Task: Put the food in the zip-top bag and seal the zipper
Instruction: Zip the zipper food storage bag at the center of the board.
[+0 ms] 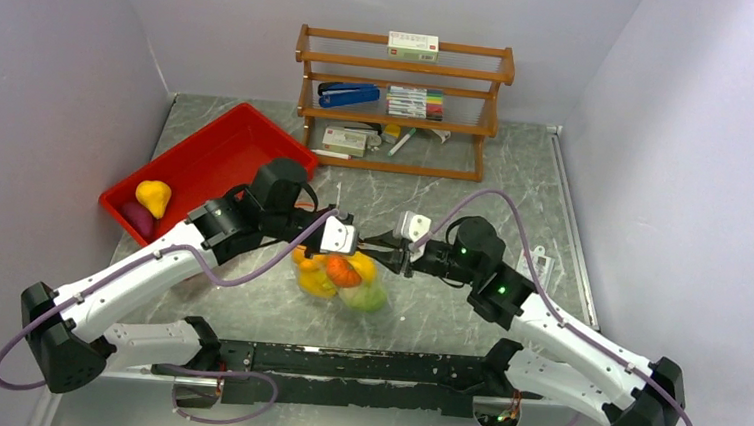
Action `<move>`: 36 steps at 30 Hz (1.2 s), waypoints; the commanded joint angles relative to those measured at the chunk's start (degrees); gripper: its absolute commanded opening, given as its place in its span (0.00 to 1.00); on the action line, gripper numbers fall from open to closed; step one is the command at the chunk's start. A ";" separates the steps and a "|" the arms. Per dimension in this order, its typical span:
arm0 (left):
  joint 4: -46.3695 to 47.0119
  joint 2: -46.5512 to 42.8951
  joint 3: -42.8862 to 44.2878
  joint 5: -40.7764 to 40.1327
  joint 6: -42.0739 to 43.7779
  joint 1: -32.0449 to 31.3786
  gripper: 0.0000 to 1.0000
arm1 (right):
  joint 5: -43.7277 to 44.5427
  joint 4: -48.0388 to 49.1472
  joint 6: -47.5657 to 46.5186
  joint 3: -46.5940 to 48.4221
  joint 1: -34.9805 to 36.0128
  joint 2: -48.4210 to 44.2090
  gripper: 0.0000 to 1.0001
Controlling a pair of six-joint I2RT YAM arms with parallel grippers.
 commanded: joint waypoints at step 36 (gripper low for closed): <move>-1.76 0.29 2.70 1.52 1.21 0.24 0.07 | 0.00 -6.88 -1.18 -0.34 0.78 -3.36 0.43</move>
